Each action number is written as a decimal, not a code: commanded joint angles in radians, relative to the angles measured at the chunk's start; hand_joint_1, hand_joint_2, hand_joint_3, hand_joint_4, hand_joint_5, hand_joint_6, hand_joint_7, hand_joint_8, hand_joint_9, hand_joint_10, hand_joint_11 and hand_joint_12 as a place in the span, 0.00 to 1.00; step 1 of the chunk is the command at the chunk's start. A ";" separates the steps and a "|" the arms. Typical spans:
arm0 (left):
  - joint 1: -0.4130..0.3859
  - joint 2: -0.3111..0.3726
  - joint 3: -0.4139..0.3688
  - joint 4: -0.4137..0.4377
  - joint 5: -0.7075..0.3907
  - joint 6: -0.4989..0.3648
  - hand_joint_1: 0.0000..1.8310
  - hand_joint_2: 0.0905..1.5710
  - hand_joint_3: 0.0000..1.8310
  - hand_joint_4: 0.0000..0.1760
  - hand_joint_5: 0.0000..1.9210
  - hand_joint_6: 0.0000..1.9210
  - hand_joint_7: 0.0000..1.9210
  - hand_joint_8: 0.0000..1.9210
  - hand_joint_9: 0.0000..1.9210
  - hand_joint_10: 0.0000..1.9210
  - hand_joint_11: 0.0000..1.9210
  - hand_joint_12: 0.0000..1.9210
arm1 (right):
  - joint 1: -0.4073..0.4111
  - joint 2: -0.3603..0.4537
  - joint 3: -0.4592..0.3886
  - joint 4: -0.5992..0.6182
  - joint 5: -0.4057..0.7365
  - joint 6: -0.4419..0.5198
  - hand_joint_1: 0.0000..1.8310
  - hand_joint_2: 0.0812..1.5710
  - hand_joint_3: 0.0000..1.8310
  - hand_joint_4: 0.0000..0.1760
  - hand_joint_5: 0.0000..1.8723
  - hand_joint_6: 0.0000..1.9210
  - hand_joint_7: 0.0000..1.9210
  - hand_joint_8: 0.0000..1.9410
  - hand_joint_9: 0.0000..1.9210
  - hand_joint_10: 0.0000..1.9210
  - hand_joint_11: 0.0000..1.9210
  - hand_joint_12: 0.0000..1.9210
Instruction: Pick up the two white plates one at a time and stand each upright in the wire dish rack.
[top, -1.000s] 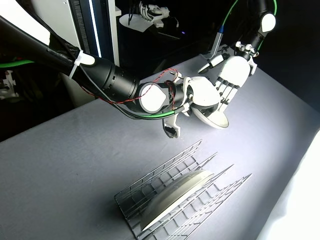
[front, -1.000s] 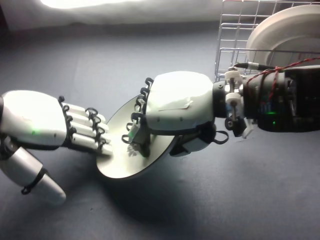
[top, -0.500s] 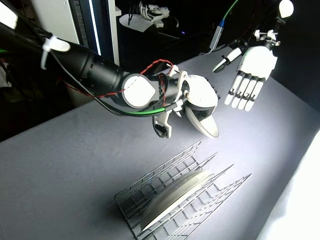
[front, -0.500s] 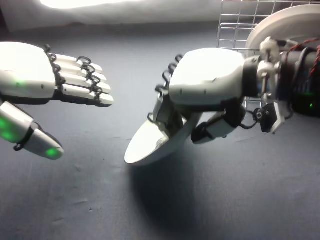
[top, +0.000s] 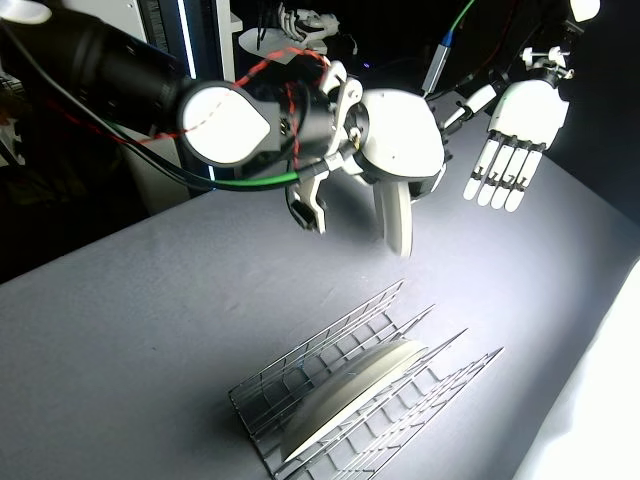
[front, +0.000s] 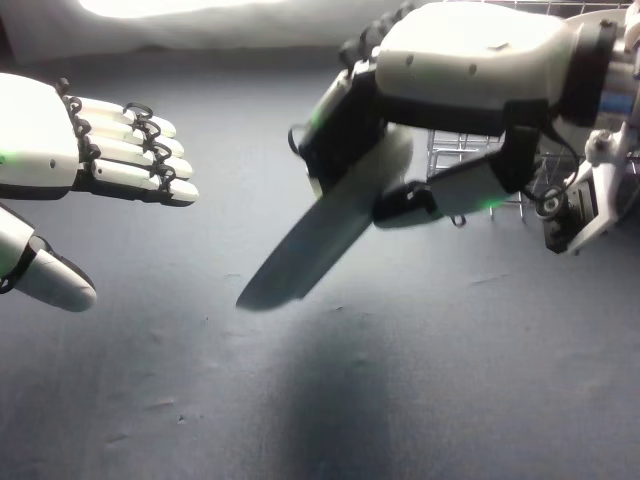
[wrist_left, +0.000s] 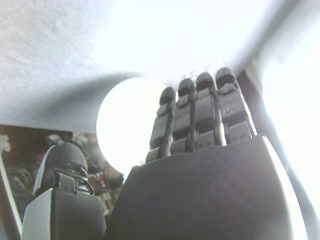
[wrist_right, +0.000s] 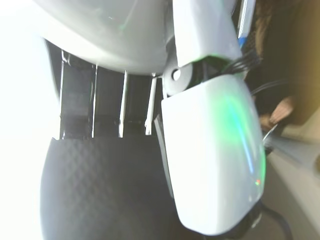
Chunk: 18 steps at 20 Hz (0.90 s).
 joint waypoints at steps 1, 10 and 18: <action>-0.009 0.014 0.010 -0.071 -0.034 -0.003 0.00 0.67 0.00 0.00 0.04 0.00 0.02 0.00 0.00 0.00 0.00 0.00 | 0.027 0.019 -0.019 0.069 0.104 0.011 0.76 0.67 0.00 0.00 0.50 0.50 0.57 0.38 0.54 0.53 0.51 0.57; -0.004 0.015 0.032 -0.071 -0.046 -0.003 0.00 0.66 0.00 0.00 0.02 0.00 0.01 0.00 0.00 0.00 0.00 0.00 | 0.106 0.108 -0.056 0.290 0.051 0.019 0.76 0.66 0.00 0.00 0.50 0.49 0.59 0.36 0.55 0.53 0.53 0.55; -0.008 0.010 0.041 -0.078 -0.041 -0.005 0.00 0.66 0.00 0.00 0.02 0.00 0.00 0.00 0.00 0.00 0.00 0.00 | 0.108 0.188 -0.055 0.532 0.040 0.021 0.76 0.67 0.00 0.00 0.48 0.49 0.55 0.43 0.55 0.55 0.52 0.58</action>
